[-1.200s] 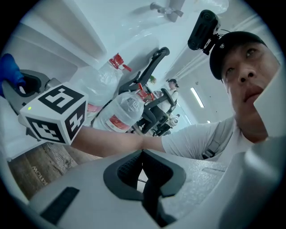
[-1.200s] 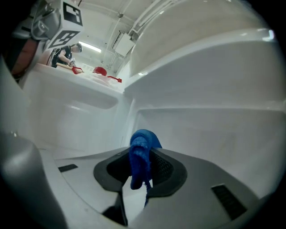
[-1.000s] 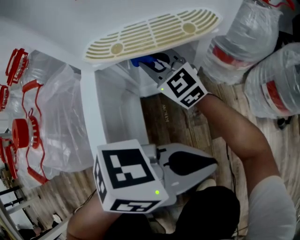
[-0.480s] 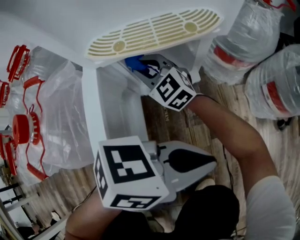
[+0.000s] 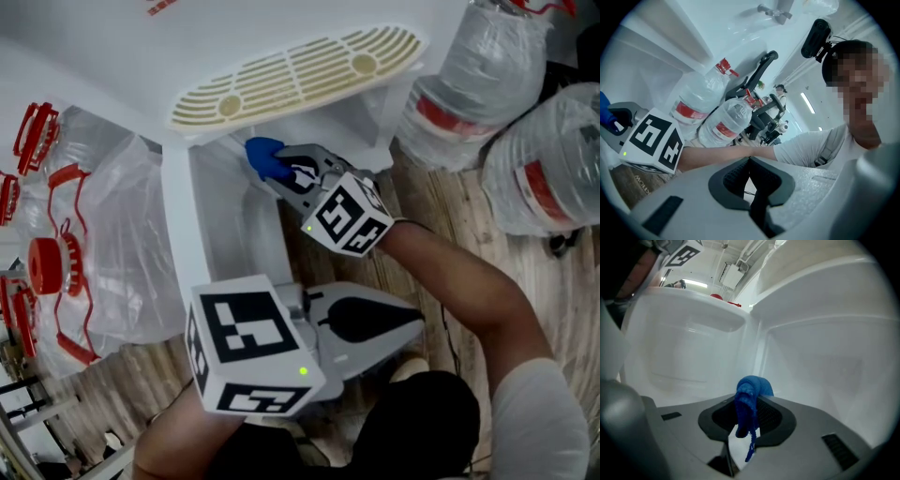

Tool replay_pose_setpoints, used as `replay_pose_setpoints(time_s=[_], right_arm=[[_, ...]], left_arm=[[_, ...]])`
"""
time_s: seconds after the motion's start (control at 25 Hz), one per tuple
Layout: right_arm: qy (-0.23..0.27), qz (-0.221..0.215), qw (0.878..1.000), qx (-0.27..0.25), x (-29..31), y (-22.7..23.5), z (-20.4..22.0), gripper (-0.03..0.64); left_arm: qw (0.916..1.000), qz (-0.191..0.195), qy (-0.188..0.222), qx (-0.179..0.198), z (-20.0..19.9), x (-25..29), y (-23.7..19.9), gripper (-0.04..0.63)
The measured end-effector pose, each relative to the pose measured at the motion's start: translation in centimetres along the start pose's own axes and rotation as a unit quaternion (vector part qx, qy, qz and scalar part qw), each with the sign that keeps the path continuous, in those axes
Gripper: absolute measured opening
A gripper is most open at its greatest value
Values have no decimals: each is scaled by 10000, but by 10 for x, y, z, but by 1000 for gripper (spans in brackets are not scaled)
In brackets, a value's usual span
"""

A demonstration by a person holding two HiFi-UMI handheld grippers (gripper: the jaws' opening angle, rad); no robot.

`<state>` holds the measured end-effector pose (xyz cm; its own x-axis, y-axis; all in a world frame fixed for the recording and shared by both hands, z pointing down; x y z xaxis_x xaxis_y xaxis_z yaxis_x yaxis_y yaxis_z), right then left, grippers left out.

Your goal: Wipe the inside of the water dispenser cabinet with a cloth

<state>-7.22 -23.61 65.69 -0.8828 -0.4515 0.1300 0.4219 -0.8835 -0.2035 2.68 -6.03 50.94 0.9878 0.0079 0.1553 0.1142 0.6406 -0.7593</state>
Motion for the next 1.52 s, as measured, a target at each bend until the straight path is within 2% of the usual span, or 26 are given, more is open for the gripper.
replay_pose_setpoints(time_s=[0.32, 0.56, 0.68, 0.8, 1.04, 1.2, 1.52], right_arm=[[-208, -47, 9986, 480, -32, -10, -5, 84], [-630, 107, 9927, 1026, -76, -11, -15, 84], [-969, 219, 9867, 1291, -105, -12, -23, 85], [-1246, 438, 9770, 1676, -135, -17, -42, 85], [-1543, 791, 9608, 2164, -180, -38, -108, 85], [-1678, 833, 9575, 2195, -209, -40, -170, 85], [-1653, 754, 9528, 2432, -261, -54, -318, 84]], left_arm=[[9989, 72, 179, 426, -5, -4, 5, 3], [9924, 24, 813, 927, -22, -13, 25, 3], [9861, 66, 1112, 1230, -34, -20, 54, 2], [9831, -32, 1392, 1187, -49, -27, 90, 3], [9827, -363, 1494, 1030, -70, -51, 159, 3], [9810, -668, 1564, 929, -90, -75, 205, 3], [9783, -1397, 1282, 839, -112, -109, 306, 2]])
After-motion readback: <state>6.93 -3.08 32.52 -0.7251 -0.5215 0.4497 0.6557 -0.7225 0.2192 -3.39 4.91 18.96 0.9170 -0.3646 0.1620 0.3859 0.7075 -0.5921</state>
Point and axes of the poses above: the fingertips, and each gripper's own axes: x forward along the fingers, y to its right, z out of its underside, the point moved 5 cm from there along -x, backward along the fingers, and after that the axes turned 8 degrees about y, right-handed, at the moved point
